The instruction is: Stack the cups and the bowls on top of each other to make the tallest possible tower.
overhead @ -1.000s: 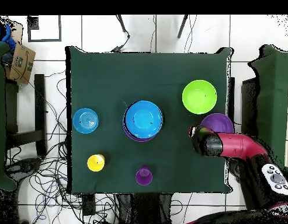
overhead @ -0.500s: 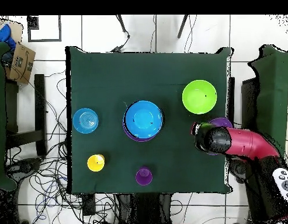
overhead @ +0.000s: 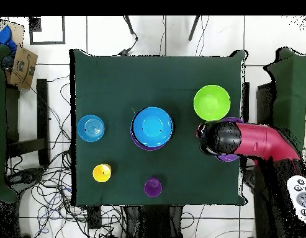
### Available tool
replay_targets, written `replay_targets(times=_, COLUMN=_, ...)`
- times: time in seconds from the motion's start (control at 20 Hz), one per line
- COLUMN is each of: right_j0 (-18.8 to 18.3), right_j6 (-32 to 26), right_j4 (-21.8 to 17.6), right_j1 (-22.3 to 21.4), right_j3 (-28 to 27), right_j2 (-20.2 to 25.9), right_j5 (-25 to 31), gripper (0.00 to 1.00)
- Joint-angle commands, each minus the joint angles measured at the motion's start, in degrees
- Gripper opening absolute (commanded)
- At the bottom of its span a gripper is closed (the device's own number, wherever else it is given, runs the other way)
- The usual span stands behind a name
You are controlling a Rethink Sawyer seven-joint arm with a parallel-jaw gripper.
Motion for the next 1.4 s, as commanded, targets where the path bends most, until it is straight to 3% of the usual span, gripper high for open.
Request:
replay_targets(times=0.05, right_j0=6.77, right_j6=1.2, right_j4=3.56, right_j1=-2.1, right_j3=-7.8, right_j2=1.62, right_j5=14.97, gripper=0.0)
replay_targets(times=0.2, right_j0=9.03, right_j6=4.27, right_j4=4.66, right_j1=-1.03, right_j3=-12.16, right_j2=0.94, right_j5=18.25, gripper=0.0)
replay_targets(times=0.35, right_j0=9.72, right_j6=3.82, right_j4=5.64, right_j1=1.58, right_j3=-16.44, right_j2=1.61, right_j5=19.62, gripper=0.0)
replay_targets(times=0.7, right_j0=14.63, right_j6=6.9, right_j4=8.01, right_j1=5.15, right_j3=-28.28, right_j2=1.3, right_j5=29.09, gripper=0.0)
replay_targets(times=1.1, right_j0=19.56, right_j6=7.94, right_j4=6.72, right_j1=10.49, right_j3=-43.49, right_j2=0.34, right_j5=41.68, gripper=0.0)
replay_targets(times=1.25, right_j0=20.61, right_j6=8.95, right_j4=7.48, right_j1=11.01, right_j3=-46.37, right_j2=0.06, right_j5=44.77, gripper=0.0)
replay_targets(times=1.4, right_j0=21.61, right_j6=11.37, right_j4=8.69, right_j1=10.66, right_j3=-44.84, right_j2=-0.66, right_j5=42.72, gripper=0.0)
